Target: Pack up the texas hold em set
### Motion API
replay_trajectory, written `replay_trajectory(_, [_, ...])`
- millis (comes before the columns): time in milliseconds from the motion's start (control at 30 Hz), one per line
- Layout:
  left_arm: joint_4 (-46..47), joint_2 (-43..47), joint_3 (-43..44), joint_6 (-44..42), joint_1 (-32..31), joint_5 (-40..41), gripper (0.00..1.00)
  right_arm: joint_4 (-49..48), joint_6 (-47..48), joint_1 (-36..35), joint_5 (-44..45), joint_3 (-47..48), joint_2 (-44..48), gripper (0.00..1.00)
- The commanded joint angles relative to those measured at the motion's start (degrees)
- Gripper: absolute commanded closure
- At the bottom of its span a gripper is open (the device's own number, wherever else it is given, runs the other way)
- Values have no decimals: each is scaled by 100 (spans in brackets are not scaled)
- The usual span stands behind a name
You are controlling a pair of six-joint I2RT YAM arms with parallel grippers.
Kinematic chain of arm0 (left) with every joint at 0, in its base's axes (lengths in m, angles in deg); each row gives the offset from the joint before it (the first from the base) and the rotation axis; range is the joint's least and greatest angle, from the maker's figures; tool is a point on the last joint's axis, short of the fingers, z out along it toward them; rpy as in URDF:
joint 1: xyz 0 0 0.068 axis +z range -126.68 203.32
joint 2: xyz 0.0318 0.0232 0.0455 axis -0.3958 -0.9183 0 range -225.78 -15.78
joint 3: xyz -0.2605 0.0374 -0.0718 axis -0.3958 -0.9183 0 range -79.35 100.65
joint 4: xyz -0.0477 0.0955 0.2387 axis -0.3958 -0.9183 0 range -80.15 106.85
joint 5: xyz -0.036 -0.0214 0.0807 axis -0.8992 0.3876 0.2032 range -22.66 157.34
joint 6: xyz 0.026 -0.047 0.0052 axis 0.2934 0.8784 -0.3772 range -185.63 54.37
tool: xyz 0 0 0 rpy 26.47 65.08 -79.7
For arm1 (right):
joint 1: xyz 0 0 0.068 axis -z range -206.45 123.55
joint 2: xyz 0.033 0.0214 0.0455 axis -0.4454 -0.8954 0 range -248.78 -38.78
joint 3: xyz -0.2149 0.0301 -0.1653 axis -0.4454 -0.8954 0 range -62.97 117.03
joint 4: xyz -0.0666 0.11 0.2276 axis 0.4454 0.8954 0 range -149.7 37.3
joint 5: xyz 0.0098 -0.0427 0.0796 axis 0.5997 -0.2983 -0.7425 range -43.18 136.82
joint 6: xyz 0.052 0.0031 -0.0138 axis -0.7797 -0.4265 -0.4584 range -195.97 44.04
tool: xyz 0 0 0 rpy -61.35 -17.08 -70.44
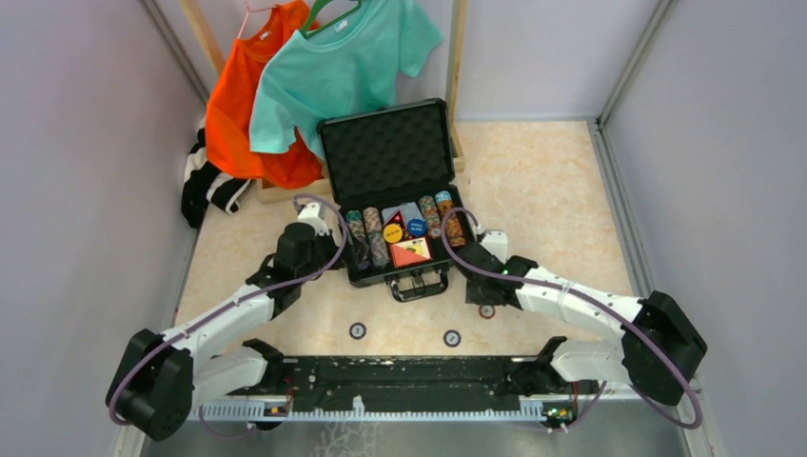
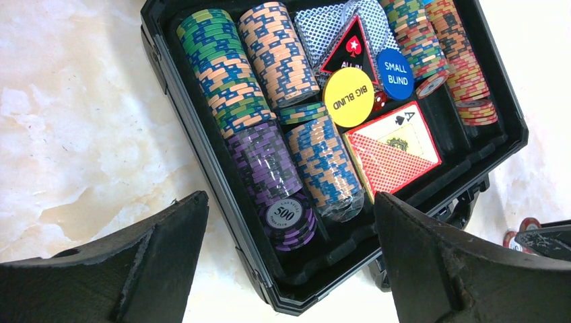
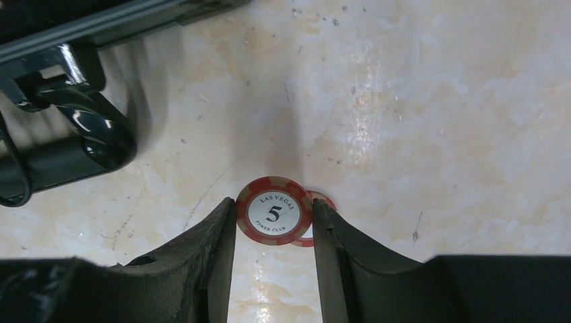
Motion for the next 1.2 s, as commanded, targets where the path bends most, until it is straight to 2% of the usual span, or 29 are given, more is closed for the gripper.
replay_trajectory(0, [76, -14, 13, 41, 8, 4, 2, -30, 328, -64, 236, 601, -259, 73])
replay_trajectory(267, [43, 23, -6, 28, 13, 116, 2, -336, 898, -30, 234, 1663, -1002, 73])
replay_trajectory(700, [-11, -57, 30, 16, 8, 259, 2, -902, 1727, 253, -43, 3807, -3107, 73])
replay_trajectory(867, [-7, -131, 43, 4, 11, 255, 2, -1077, 1825, 512, -242, 3941, -3346, 73])
replay_trajectory(1167, [56, -185, 41, -13, 9, 142, 2, -1214, 1974, 613, -383, 3650, -2868, 74])
